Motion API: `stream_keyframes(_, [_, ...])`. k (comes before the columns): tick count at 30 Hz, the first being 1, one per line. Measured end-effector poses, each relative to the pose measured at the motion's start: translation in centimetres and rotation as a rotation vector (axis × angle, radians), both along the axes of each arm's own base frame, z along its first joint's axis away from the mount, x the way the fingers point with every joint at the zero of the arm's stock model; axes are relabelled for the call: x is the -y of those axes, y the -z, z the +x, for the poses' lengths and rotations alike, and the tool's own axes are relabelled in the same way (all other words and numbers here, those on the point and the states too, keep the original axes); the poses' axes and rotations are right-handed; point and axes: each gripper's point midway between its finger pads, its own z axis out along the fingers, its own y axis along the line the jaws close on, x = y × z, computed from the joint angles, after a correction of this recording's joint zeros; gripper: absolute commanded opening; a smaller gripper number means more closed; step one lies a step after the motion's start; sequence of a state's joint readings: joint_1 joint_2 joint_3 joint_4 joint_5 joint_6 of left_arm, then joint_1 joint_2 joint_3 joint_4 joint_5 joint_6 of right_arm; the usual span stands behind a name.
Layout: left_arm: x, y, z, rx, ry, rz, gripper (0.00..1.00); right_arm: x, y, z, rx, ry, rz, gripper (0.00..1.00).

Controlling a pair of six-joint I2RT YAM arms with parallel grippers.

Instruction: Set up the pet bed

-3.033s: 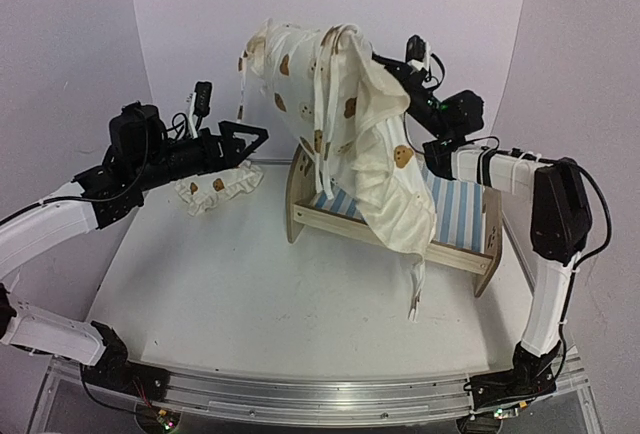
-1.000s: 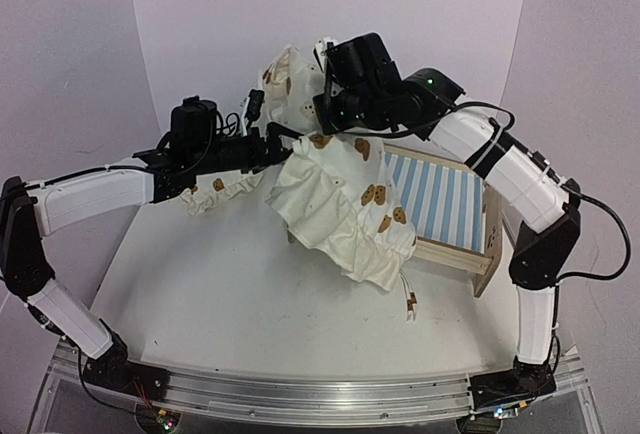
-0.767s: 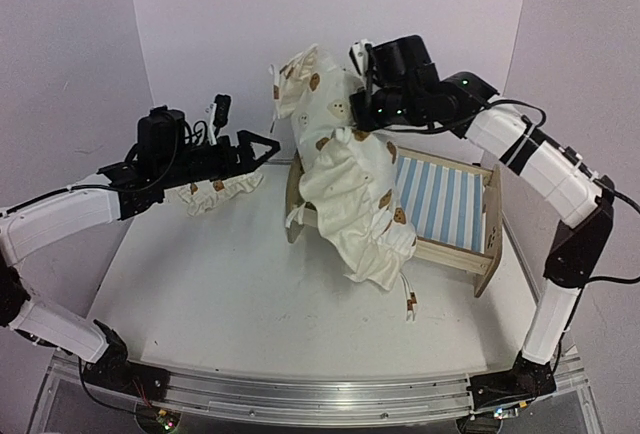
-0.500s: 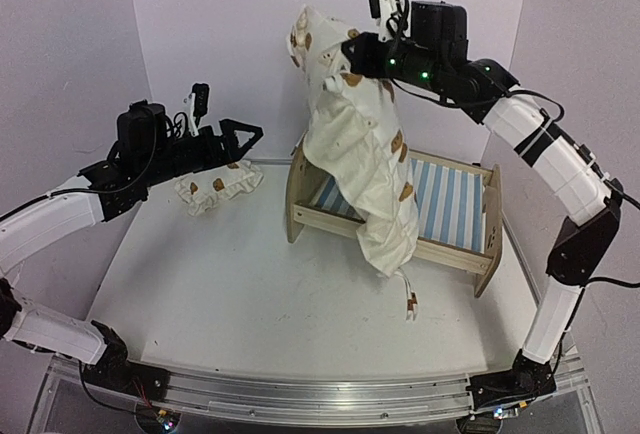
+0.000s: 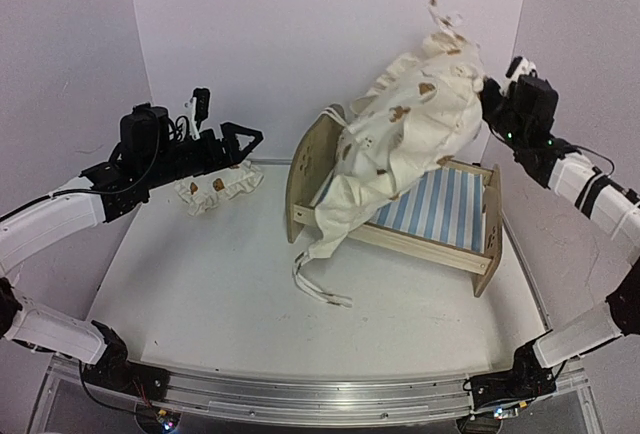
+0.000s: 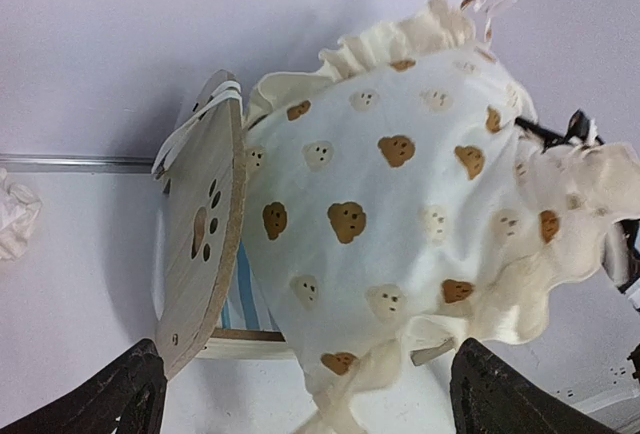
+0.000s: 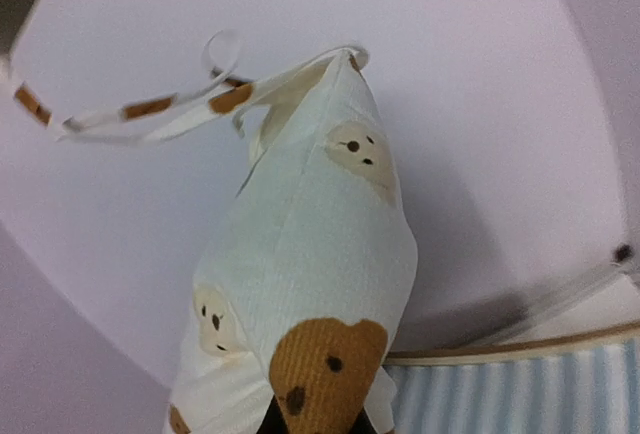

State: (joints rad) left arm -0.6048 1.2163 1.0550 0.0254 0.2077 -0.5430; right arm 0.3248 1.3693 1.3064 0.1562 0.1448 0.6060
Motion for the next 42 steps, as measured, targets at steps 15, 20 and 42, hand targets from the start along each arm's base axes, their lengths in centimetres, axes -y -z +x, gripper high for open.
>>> stream_keyframes(15, [1.2,2.4,0.7,-0.041,0.038,0.04,0.99,13.8,13.5,-9.8,-0.646,0.346,-0.631,0.96])
stream_keyframes(20, [1.7,3.6,1.0,-0.062,0.054,0.059,0.99,11.0,8.2,-9.6,-0.55,0.161,-0.714,0.94])
stream_keyframes(42, [0.9,1.8,-1.1,-0.034,0.084,0.029,1.0,-6.6,29.0,2.7,-0.675,-0.731,-1.244,0.1])
